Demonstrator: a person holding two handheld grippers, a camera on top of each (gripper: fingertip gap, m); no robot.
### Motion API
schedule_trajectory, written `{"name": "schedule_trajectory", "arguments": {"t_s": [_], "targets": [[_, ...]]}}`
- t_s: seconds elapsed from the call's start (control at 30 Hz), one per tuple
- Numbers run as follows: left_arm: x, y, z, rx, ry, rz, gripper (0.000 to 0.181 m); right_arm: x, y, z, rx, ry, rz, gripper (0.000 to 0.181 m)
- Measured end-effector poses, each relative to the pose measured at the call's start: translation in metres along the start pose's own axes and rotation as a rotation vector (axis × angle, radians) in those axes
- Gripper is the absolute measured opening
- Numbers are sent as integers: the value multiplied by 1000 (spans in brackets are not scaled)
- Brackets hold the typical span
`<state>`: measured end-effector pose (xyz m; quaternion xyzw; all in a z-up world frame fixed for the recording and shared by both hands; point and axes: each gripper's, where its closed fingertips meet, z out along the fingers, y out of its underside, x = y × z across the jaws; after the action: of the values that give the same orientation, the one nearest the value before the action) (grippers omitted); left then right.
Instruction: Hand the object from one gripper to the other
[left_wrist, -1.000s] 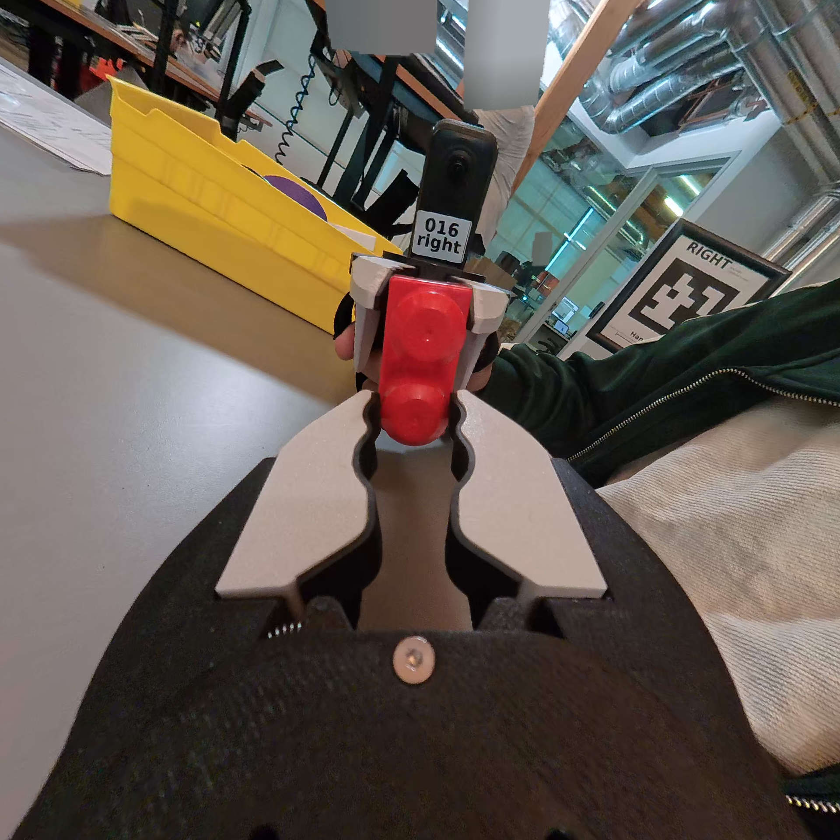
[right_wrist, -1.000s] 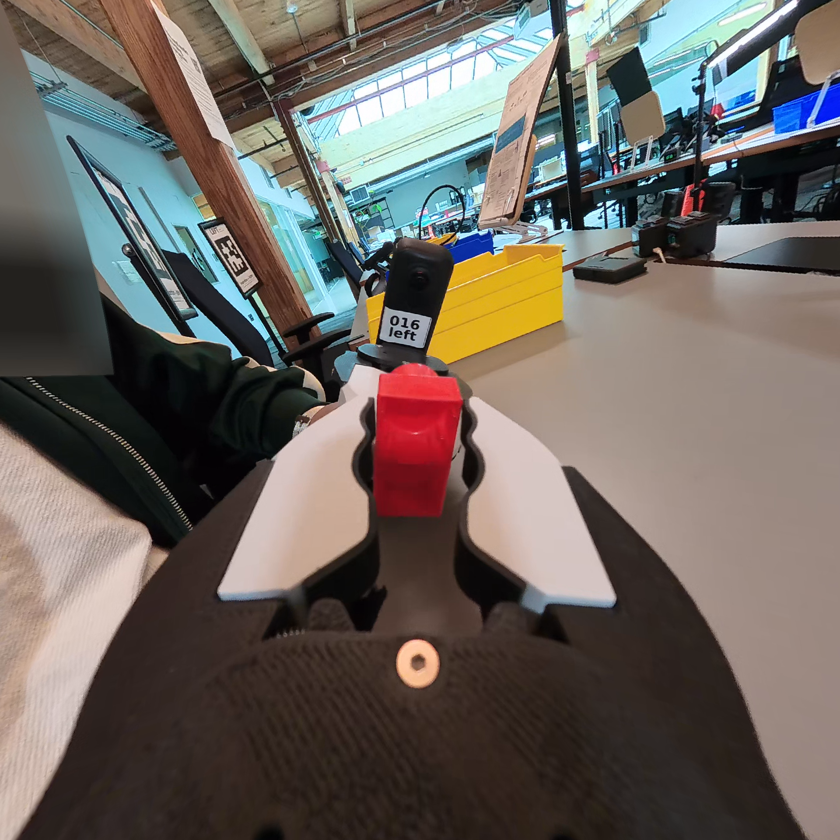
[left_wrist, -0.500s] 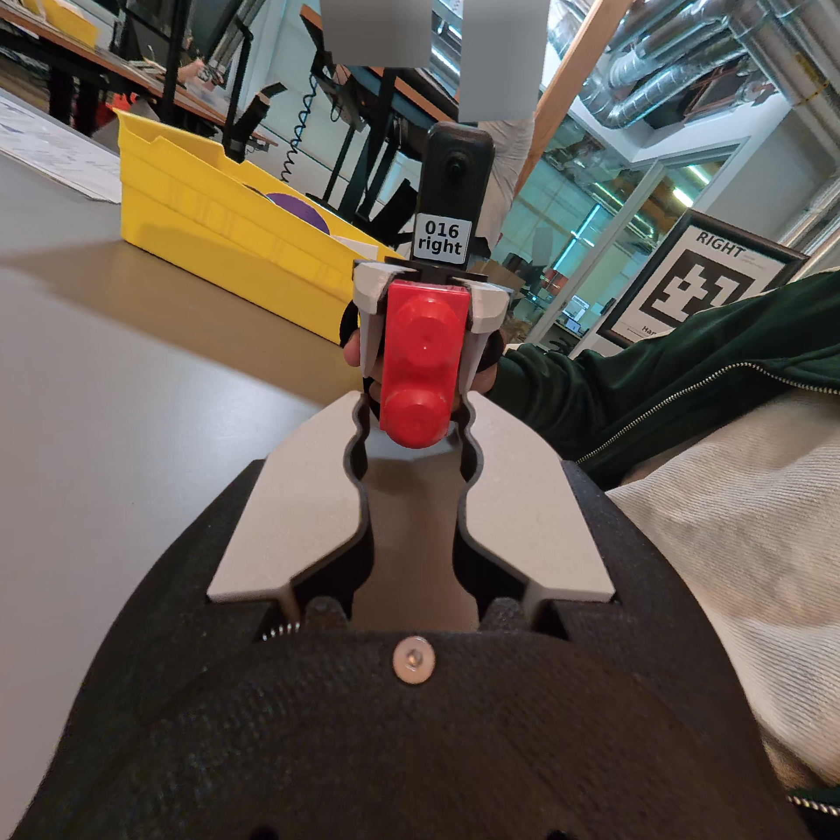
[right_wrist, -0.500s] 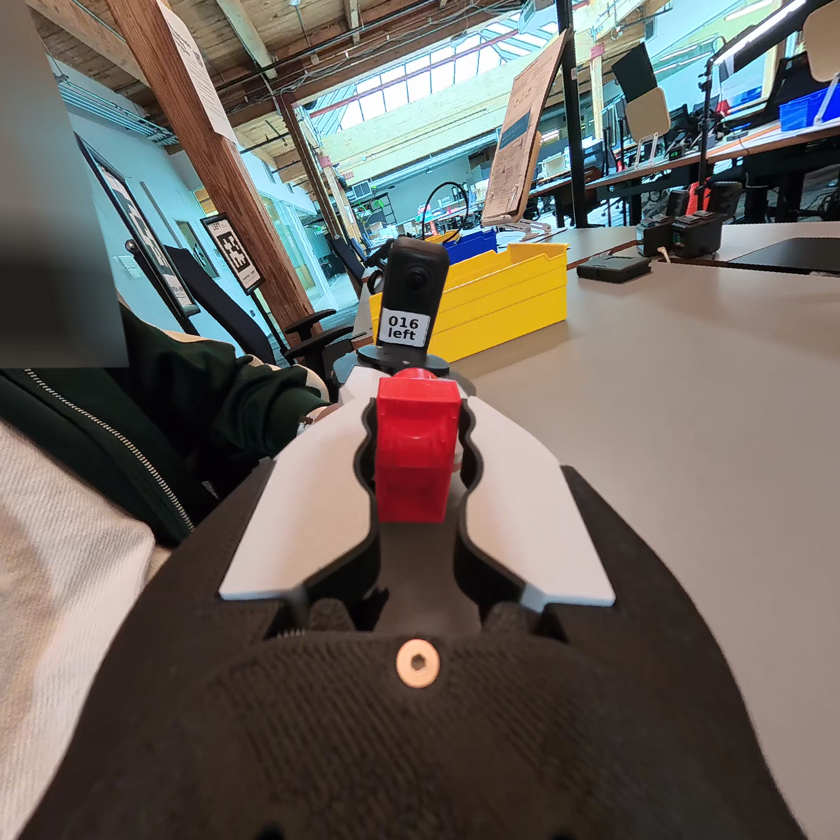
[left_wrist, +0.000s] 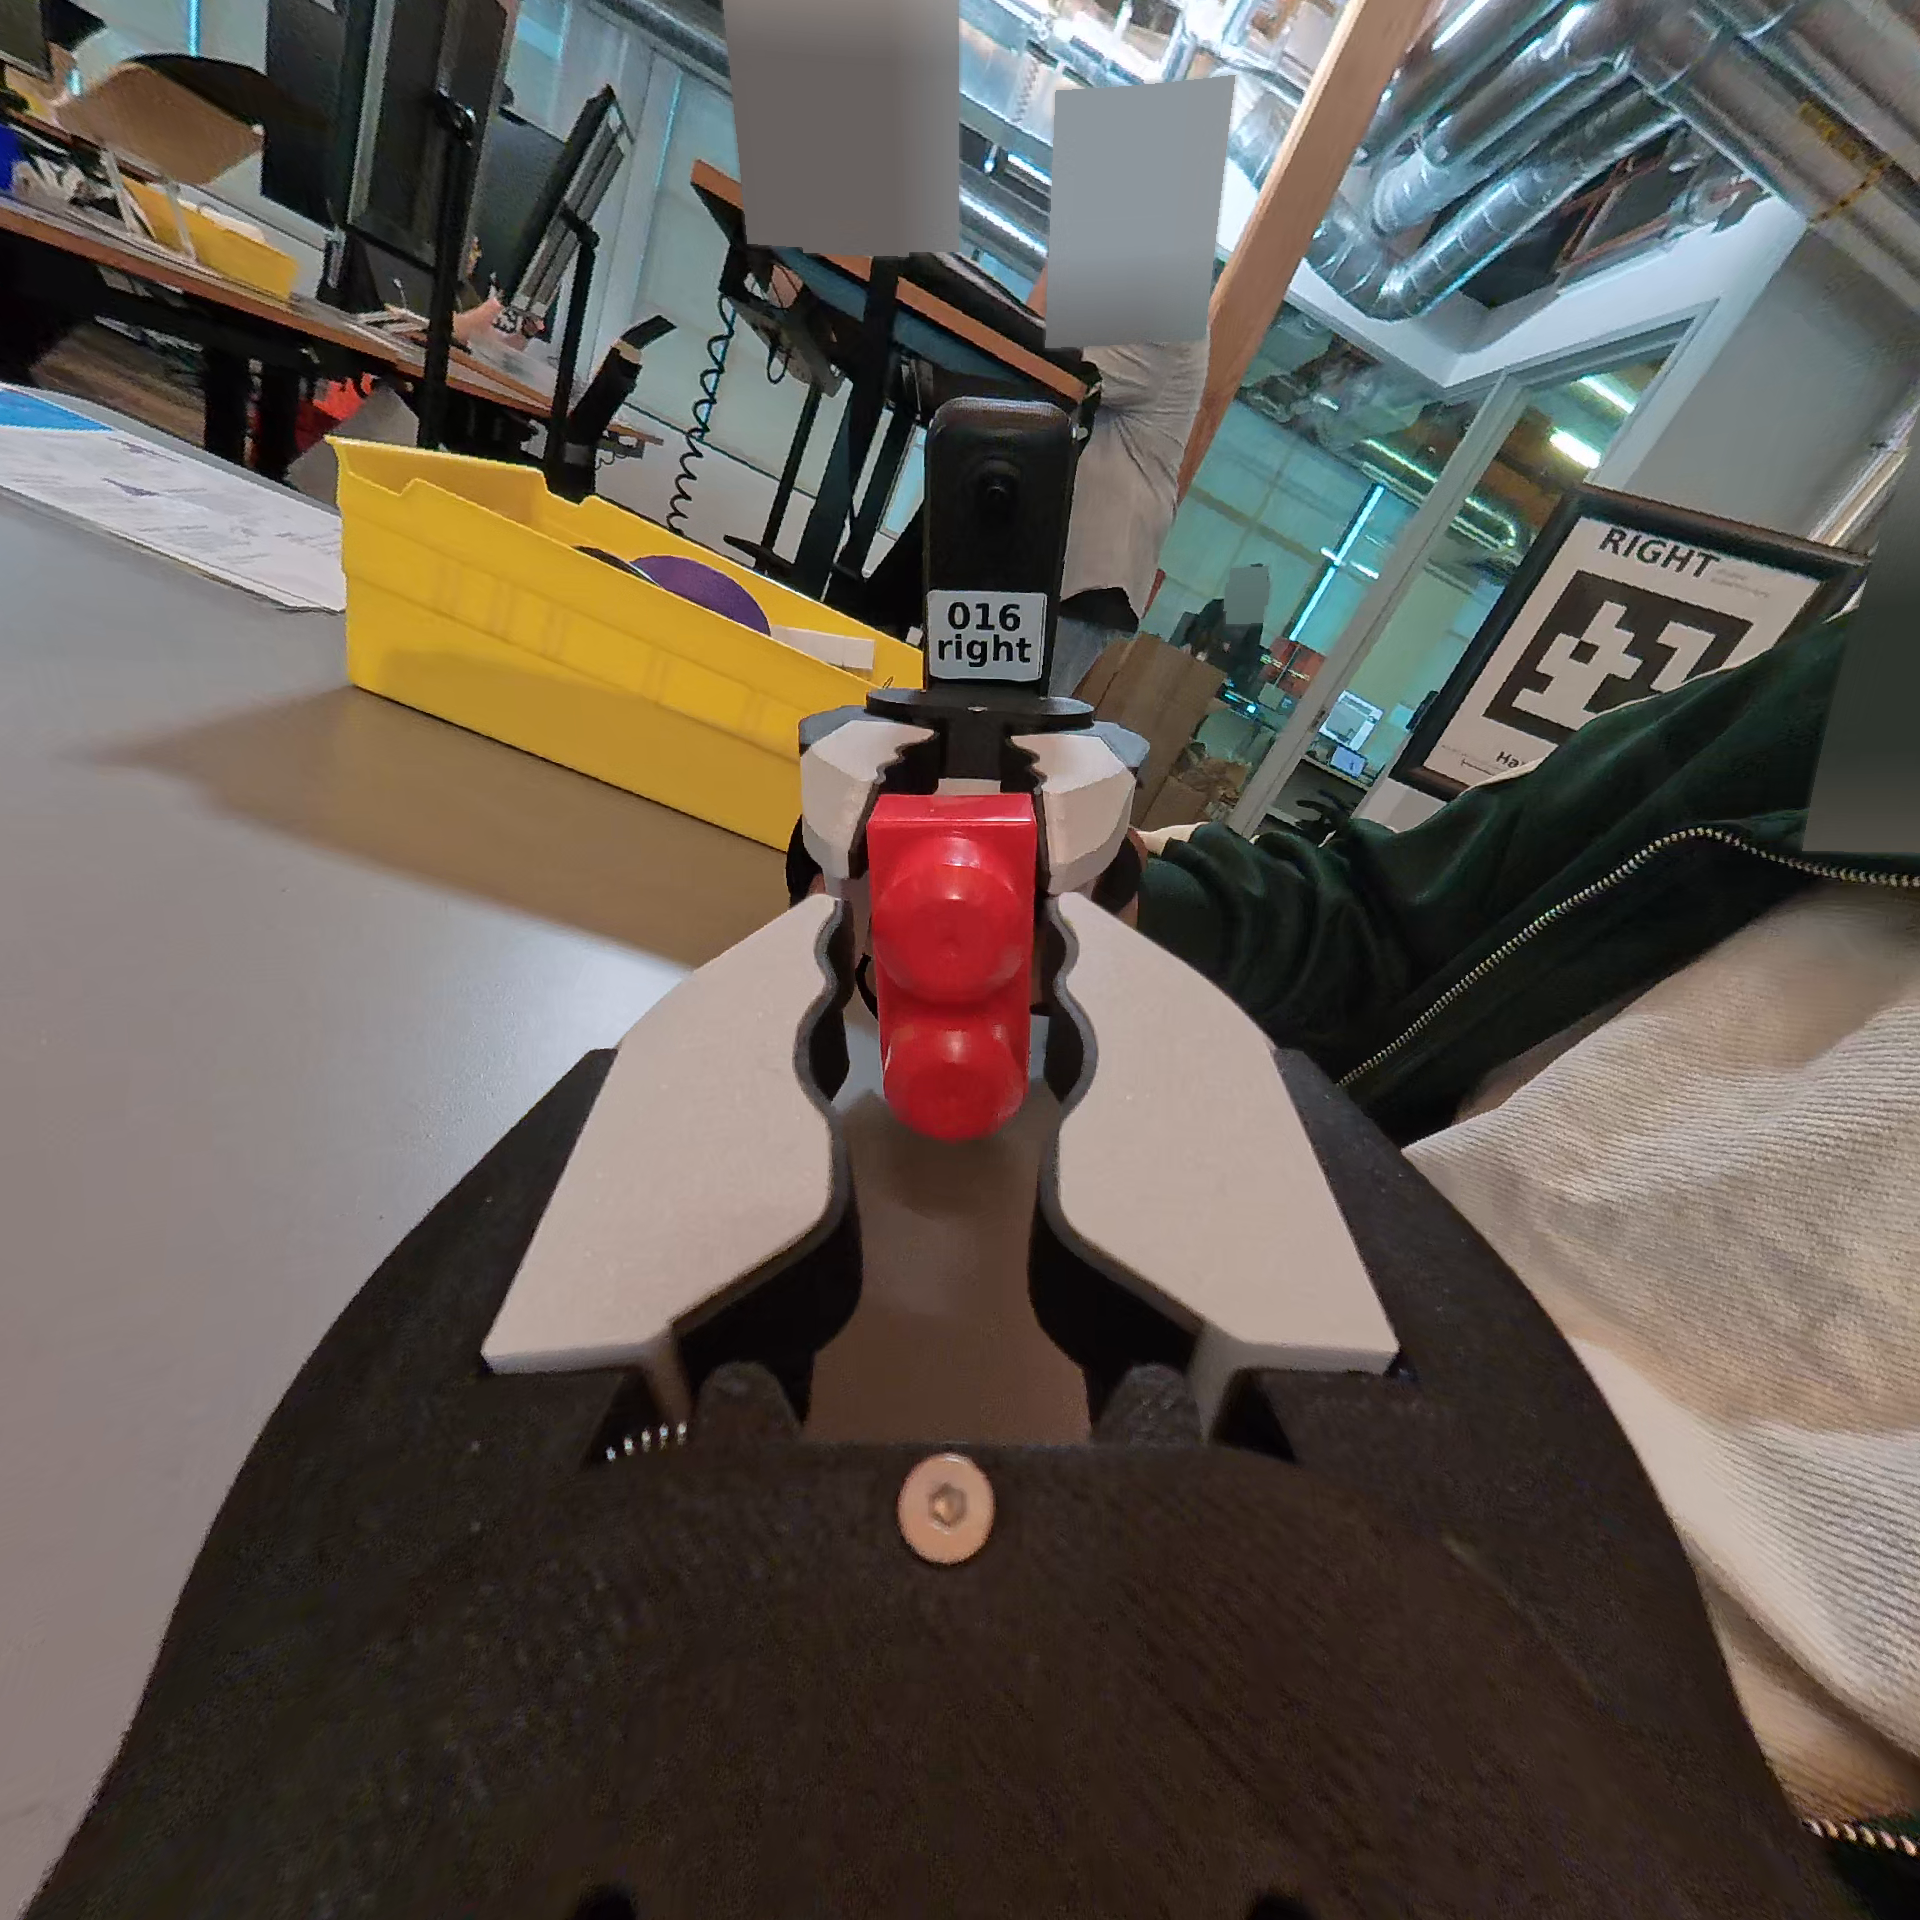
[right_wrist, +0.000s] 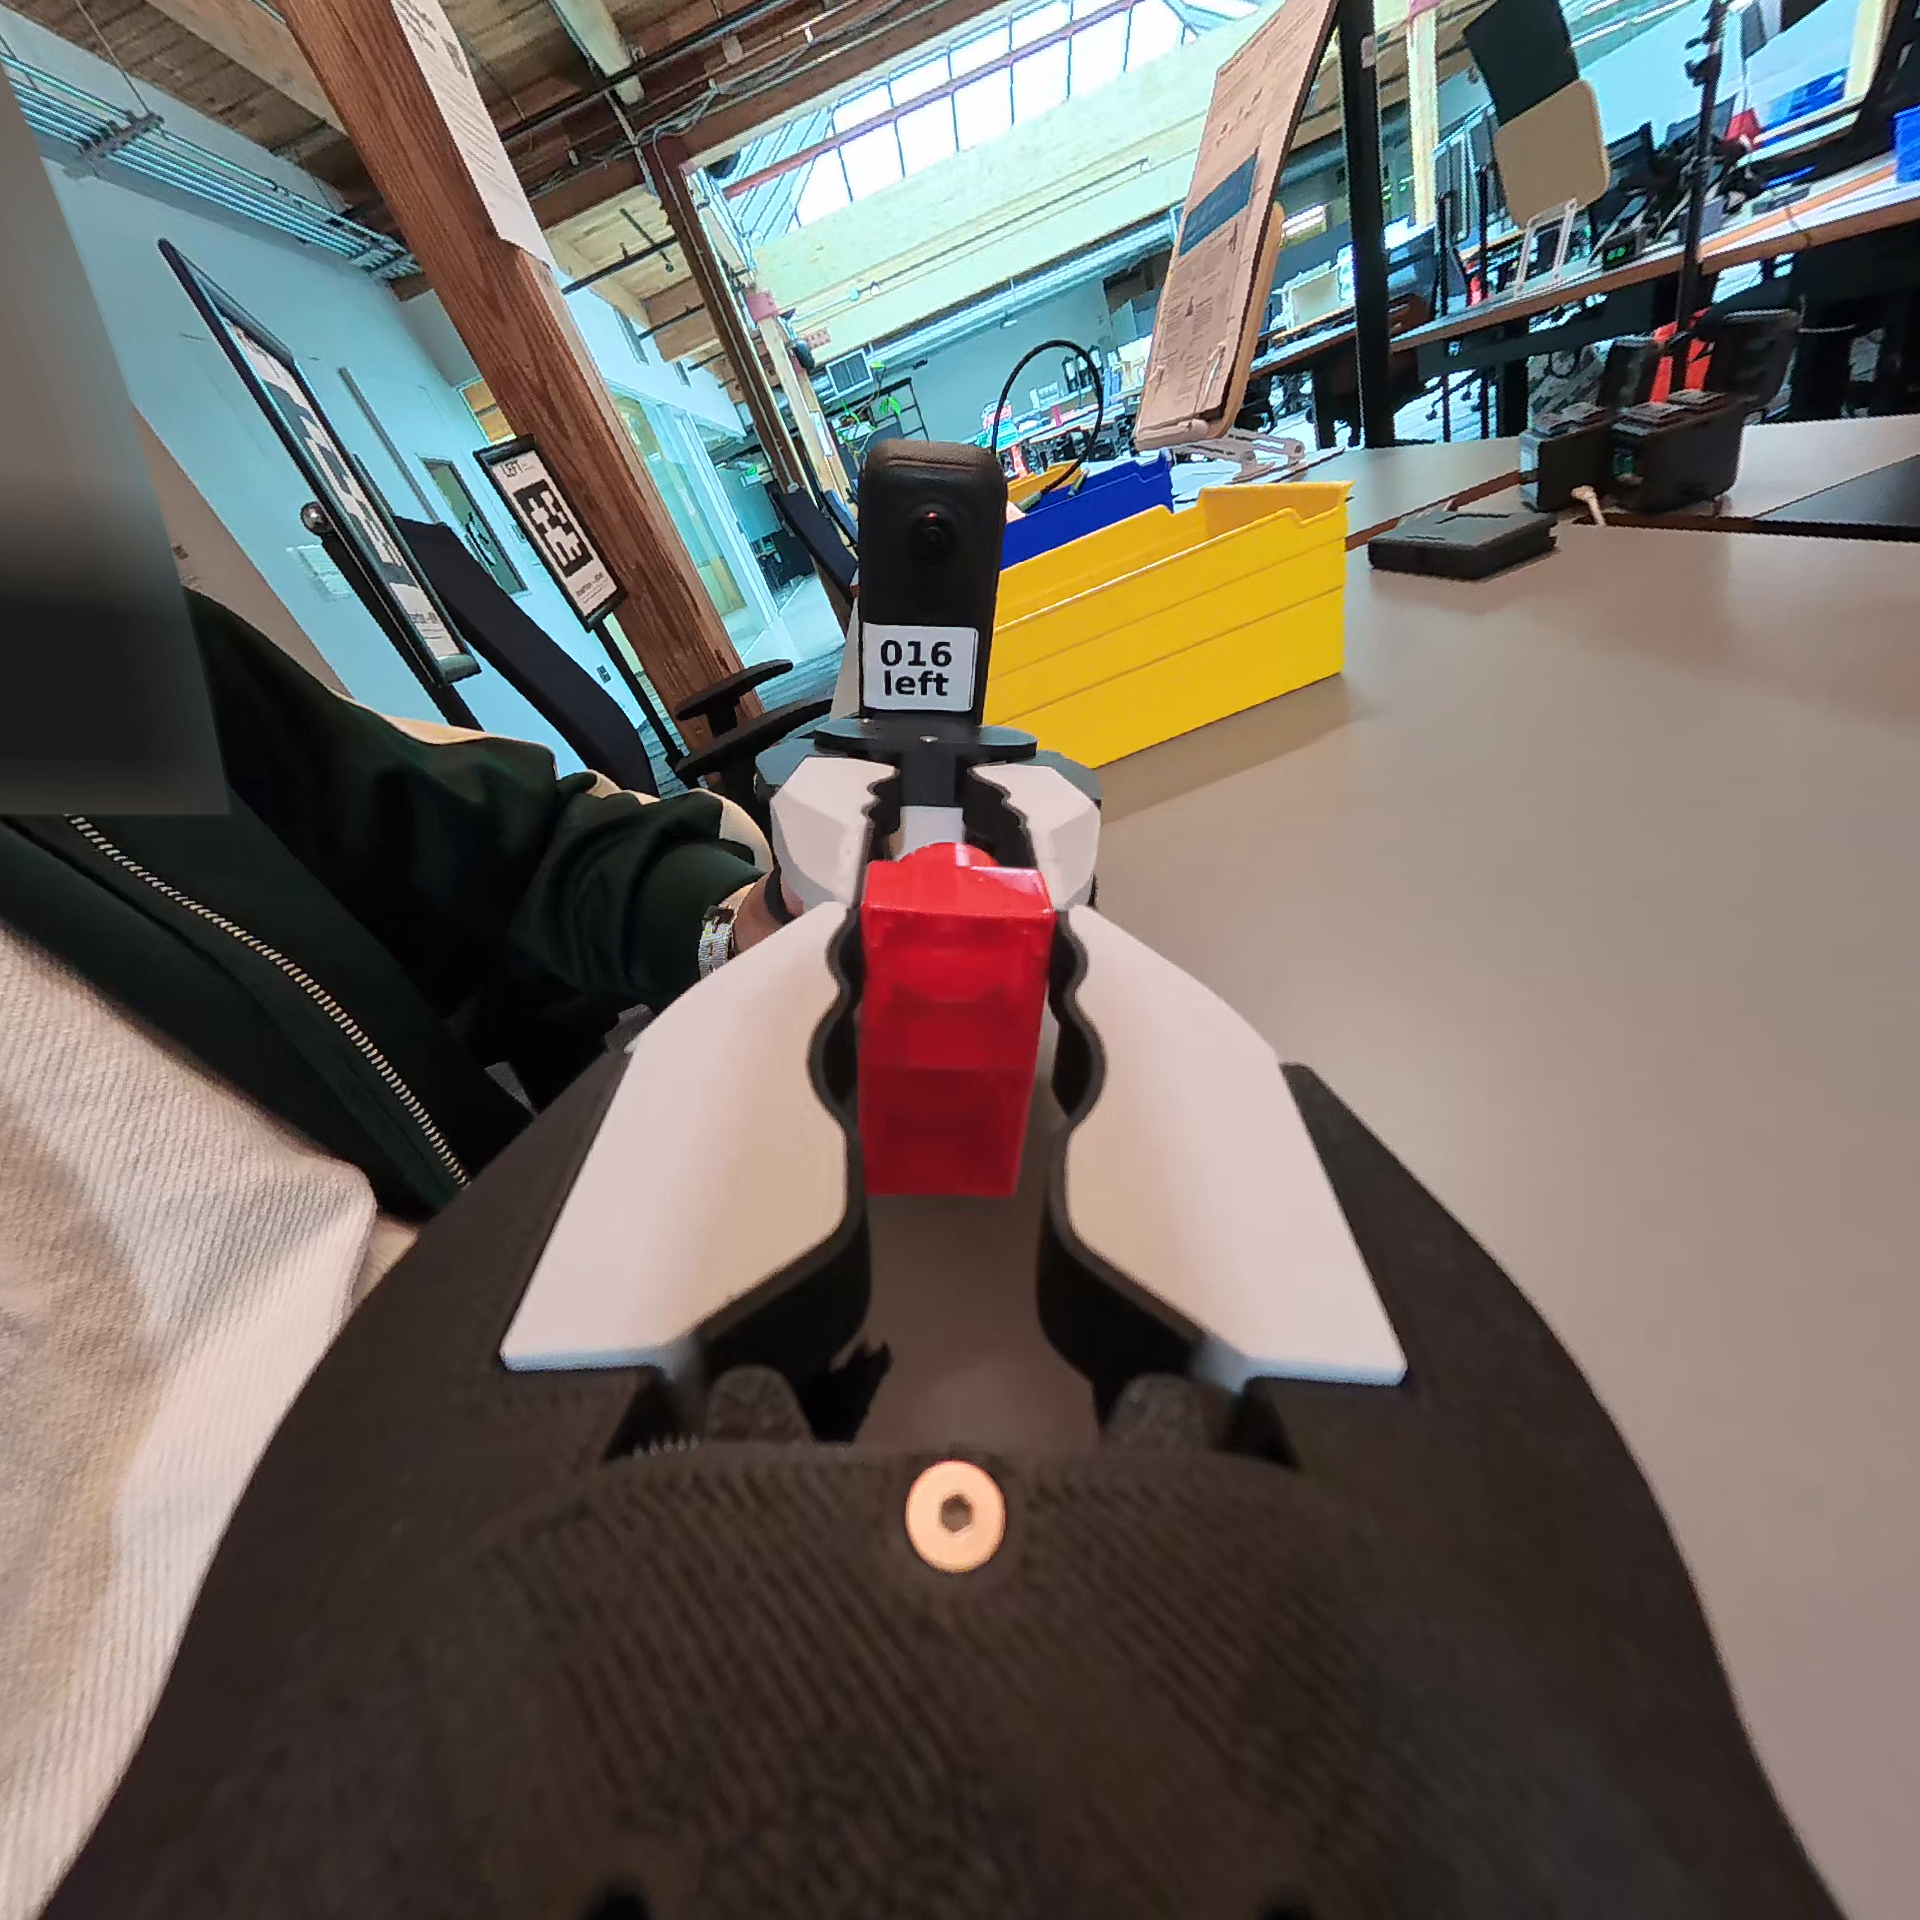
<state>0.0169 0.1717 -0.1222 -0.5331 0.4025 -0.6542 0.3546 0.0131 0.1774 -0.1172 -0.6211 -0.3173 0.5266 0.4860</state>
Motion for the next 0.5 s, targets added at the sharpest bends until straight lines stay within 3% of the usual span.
{"name": "schedule_trajectory", "arguments": {"t_s": [0.5], "targets": [[0, 0, 0, -19, -6, -4, 29, 1, -1, 3, 14, -10, 5, 38]]}}
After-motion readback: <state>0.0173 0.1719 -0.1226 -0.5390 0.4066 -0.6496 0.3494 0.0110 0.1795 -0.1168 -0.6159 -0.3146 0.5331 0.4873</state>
